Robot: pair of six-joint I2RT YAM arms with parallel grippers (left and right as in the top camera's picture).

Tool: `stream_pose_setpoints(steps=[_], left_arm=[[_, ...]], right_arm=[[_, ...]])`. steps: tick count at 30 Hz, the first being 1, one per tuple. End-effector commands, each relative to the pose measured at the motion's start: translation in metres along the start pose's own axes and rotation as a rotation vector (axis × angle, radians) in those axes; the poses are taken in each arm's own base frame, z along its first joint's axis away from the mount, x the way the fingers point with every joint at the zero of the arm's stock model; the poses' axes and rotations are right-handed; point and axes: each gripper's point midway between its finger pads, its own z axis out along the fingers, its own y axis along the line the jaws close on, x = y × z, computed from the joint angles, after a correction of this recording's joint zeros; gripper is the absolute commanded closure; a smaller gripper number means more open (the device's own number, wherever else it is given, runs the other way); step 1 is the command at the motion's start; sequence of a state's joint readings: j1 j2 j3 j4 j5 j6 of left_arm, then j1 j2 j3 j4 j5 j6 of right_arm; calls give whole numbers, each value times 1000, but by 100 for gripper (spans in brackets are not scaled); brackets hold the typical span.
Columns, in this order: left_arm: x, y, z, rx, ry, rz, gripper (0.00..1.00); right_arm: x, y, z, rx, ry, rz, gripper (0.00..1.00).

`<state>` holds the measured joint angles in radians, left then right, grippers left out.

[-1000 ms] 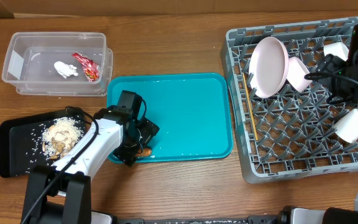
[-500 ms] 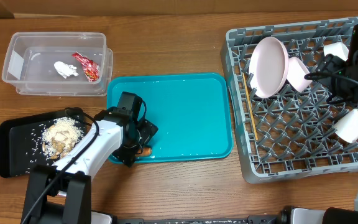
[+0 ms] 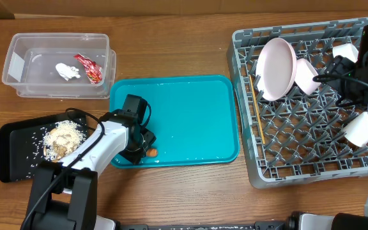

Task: Sort waste into correct bins and load items into the dishwasher
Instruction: 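Carry the carrot left and lower it onto the black tray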

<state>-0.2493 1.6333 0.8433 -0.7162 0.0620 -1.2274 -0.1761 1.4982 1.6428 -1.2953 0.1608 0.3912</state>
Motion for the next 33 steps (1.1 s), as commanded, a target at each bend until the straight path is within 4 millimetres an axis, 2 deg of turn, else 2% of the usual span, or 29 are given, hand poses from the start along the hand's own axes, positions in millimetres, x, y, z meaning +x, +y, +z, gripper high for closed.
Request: stream_pose_setpoints(steps=[1, 8, 10, 13, 14, 19, 22, 25, 28, 33], left_arm=[[1, 10, 18, -55, 6, 2, 56], [-17, -8, 6, 2, -14, 84, 79], [-25, -13, -4, 6, -18, 94, 81], [-40, -19, -26, 12, -24, 97, 91], [-49, -22, -40, 22, -33, 105, 95], [-83, -20, -94, 35, -105, 106, 96], [-109, 2, -127, -18, -203, 55, 96], [-134, 31, -146, -79, -297, -19, 96], [-161, 68, -154, -157, -355, -124, 96], [-194, 118, -154, -268, -416, -266, 96]], right_arm=[[-3, -1, -3, -2, -11, -2, 23], [-3, -1, -3, -2, -11, -2, 23], [-3, -1, -3, -2, -11, -2, 23], [-3, -1, -3, -2, -11, -2, 23], [-3, -1, -3, -2, -12, -2, 23], [-3, -1, -3, -2, -13, -2, 23], [-4, 0, -3, -3, -15, -2, 23], [-4, 0, -3, -3, -16, -1, 23], [-4, 0, -3, -4, -16, -2, 23], [-4, 0, -3, -3, -15, -1, 23]])
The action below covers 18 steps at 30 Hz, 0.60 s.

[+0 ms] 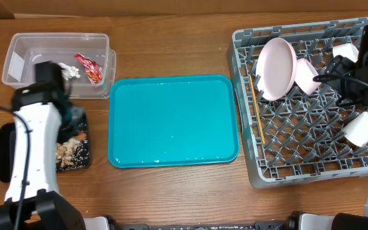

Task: Sort waste into correct bins and load items into the dishwasher
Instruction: 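Carry the carrot left and lower it onto the black tray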

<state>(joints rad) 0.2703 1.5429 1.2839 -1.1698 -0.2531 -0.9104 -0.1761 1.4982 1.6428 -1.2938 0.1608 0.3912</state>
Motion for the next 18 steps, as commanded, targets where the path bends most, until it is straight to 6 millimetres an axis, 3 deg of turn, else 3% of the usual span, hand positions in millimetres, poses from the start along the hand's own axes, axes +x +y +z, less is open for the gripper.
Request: stream_pose_setpoints(steps=[1, 4, 9, 18], left_arm=[[-39, 37, 14, -145, -111, -68, 96], [-56, 53, 34, -216, -128, -117, 96], [-70, 63, 70, -278, -99, -116, 96], [-65, 85, 130, -383, 21, -132, 90]], right_arm=[[-3, 0, -3, -3, -14, -1, 23], [-3, 0, -3, -3, -14, -2, 23], [-2, -1, -3, -1, -9, -2, 23], [-1, -2, -3, 2, -4, -3, 23]])
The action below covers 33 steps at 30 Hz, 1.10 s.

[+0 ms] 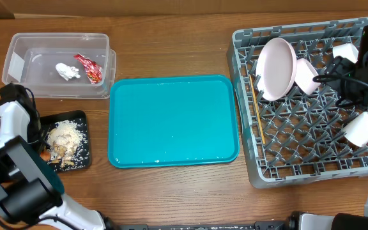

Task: Sort waste into correct bins and load items into the dishwasher
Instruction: 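Carry the carrot left and lower it onto the black tray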

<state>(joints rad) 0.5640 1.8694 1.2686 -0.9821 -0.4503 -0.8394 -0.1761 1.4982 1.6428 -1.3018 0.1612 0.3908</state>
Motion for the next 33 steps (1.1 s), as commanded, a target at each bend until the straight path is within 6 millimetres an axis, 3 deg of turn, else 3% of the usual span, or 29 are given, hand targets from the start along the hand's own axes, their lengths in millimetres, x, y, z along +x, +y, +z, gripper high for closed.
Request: stream_pose_setpoints(steps=[1, 8, 14, 17, 21, 23, 25, 26, 33], left_arm=[[5, 5, 24, -66, 33, 29, 89], [12, -8, 34, -30, 69, 33, 76], [11, -11, 32, -14, 76, 39, 46], [10, -20, 18, 41, 114, 55, 41], [-5, -25, -20, 116, 127, 33, 40], [-17, -26, -38, 150, 107, 17, 48], [-26, -26, -48, 167, 86, 3, 85], [-30, -26, -50, 172, 77, -3, 93], [-42, -33, -39, 193, 23, -42, 96]], right_arm=[[-2, -1, -3, -2, -11, -1, 23], [-2, -1, -3, -2, -10, -2, 23], [-2, -1, -3, -2, -10, -2, 23], [-2, -1, -3, -2, -11, -2, 23], [-2, -1, -3, -2, -10, -2, 23], [-2, -1, -3, 0, -7, -2, 23], [-1, -1, -3, 1, -5, -2, 23], [-1, -2, -3, 2, -4, -3, 23], [1, -3, -3, 6, 4, -4, 23]])
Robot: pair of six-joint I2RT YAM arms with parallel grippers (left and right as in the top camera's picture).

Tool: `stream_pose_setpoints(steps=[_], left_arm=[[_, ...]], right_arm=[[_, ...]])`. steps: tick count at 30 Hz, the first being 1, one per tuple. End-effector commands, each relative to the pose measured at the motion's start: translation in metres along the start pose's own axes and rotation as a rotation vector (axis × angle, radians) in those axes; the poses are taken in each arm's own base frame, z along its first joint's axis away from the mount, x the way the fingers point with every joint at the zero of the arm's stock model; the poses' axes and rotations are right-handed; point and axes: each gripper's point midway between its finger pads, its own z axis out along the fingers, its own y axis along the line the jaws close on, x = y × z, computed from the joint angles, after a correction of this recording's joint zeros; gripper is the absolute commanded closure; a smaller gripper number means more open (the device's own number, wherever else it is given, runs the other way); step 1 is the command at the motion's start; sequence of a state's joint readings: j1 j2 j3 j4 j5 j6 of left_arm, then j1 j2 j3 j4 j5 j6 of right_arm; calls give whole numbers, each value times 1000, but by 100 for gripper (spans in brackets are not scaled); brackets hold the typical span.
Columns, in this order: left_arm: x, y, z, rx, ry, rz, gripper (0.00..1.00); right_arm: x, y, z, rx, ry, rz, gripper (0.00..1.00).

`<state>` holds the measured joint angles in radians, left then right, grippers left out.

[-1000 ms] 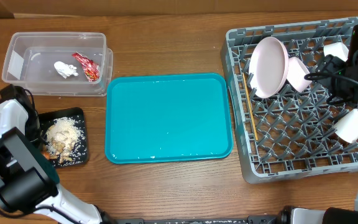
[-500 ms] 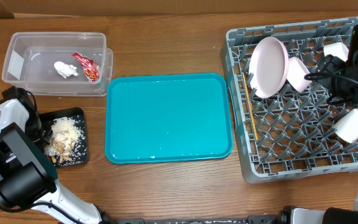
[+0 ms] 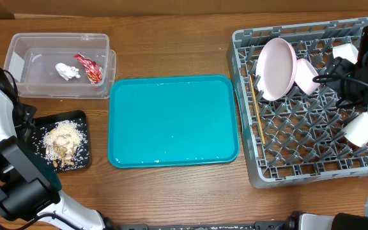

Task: Sort waste into correct bins and load items into the dishwasher
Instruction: 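Carry the carrot left and lower it onto the black tray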

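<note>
The teal tray [image 3: 174, 121] lies bare in the middle of the table. A black food tray [image 3: 82, 153] at the left holds a heap of rice and scraps [image 3: 61, 139]. The clear bin [image 3: 18, 64] behind it holds a white crumpled paper [image 3: 67, 71] and a red wrapper [image 3: 89, 68]. My left arm stands at the table's left edge beside the black tray, and its fingers cannot be made out. My right gripper [image 3: 337, 67] hangs over the back right of the grey dish rack [image 3: 299, 172]; whether it is open or shut is unclear.
The rack carries a pink plate [image 3: 277, 68], a pink bowl [image 3: 305, 75], a wooden stick [image 3: 257, 108] along its left side and white cups [image 3: 358, 129] at the right. The left arm's base [image 3: 18, 185] stands at the front left.
My left arm has drawn back to the left, off the black tray's left part, so more of the tray shows. The right arm and the rack are unchanged.
My left gripper was at the teal tray's front left corner by a small orange scrap. Then it was over the black tray, and the teal tray lay bare. Later it stood at the black tray's left side, and now at the table's left edge.
</note>
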<state>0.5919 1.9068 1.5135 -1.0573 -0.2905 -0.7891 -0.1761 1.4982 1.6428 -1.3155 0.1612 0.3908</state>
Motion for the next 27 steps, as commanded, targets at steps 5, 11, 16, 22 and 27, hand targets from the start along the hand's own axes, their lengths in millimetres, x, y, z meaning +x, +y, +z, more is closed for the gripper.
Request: stream_pose_setpoints(steps=[5, 11, 16, 22, 27], left_arm=[[-7, -7, 20, 17, -30, -23, 96], [-2, -15, 52, -9, 1, -11, 96], [-2, -24, 71, -3, 1, -12, 96], [1, -52, 91, 95, 30, -20, 96], [4, -92, 85, 295, 79, -23, 96]], right_arm=[[-1, -1, -3, 0, -7, -2, 23], [-1, -1, -3, 0, -6, -1, 23], [-1, -1, -3, 0, -6, -1, 23], [-1, -1, -3, -1, -6, 6, 23], [-1, -1, -3, -1, -7, 6, 23]])
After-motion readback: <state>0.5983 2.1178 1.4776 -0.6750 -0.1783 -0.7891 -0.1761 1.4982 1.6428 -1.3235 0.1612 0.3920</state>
